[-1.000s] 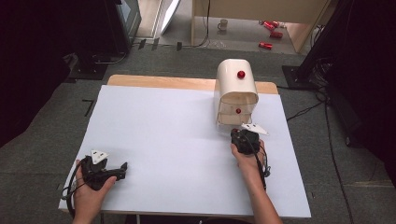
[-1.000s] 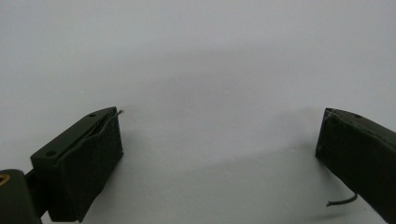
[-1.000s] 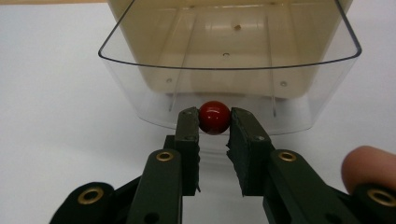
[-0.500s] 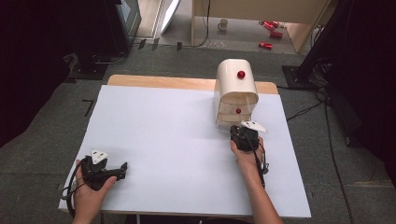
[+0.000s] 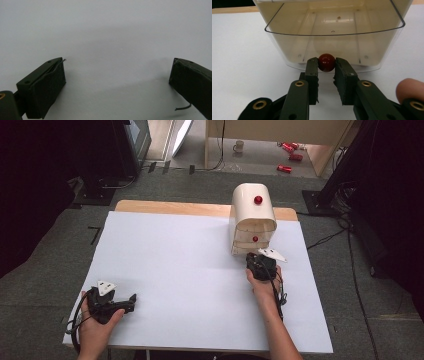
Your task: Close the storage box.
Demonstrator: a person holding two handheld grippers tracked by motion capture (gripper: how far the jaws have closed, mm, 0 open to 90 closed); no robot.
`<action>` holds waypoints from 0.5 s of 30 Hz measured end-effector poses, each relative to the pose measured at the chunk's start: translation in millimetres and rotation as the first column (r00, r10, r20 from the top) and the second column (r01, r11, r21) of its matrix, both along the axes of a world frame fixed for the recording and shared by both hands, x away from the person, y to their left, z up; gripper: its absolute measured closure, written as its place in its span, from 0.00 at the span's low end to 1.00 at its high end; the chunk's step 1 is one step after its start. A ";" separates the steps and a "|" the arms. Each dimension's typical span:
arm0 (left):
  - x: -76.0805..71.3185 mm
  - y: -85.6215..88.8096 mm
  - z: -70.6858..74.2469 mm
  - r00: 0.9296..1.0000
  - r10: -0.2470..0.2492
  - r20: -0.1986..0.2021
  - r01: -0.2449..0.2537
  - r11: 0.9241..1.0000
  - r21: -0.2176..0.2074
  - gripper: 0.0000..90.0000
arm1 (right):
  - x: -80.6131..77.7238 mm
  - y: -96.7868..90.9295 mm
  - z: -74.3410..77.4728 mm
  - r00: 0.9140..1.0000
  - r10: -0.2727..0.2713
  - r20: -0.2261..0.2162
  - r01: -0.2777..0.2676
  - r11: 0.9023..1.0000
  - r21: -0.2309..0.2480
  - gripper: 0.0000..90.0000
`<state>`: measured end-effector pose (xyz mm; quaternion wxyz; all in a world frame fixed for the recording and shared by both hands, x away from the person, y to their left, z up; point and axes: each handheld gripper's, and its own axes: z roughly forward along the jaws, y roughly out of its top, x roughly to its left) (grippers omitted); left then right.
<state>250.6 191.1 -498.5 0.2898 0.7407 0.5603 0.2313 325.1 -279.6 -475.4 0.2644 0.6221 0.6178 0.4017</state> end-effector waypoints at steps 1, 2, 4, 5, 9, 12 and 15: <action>0.0 0.0 0.0 1.000 0.000 0.000 0.000 1.000 0.000 0.00 | 0.4 0.0 -0.3 1.000 0.000 0.002 0.000 1.000 0.004 0.82; 0.0 0.0 0.0 1.000 0.000 0.000 0.000 1.000 0.000 0.00 | 1.0 -0.3 -0.8 1.000 0.000 0.006 0.000 1.000 0.001 0.83; 0.1 0.0 0.0 1.000 0.000 0.000 0.000 1.000 0.000 0.00 | 1.3 -0.2 -1.0 1.000 -0.001 0.006 0.001 1.000 0.000 0.83; 0.0 0.0 0.0 1.000 0.000 0.000 0.000 1.000 0.000 0.00 | 1.6 0.0 -1.2 1.000 -0.004 0.006 0.004 1.000 0.004 0.83; 0.1 0.0 0.0 1.000 0.000 0.000 0.000 1.000 0.000 0.00 | 3.7 0.3 -2.2 1.000 -0.007 0.012 0.007 1.000 0.009 0.83; 0.1 0.0 0.0 1.000 0.000 0.000 0.000 1.000 0.000 0.00 | 4.8 -0.4 -3.0 1.000 -0.003 0.017 0.002 1.000 0.012 0.83; 0.1 0.0 0.0 1.000 0.000 0.000 0.000 1.000 0.000 0.00 | 6.0 -2.1 -3.7 1.000 0.000 0.015 0.000 1.000 0.019 0.81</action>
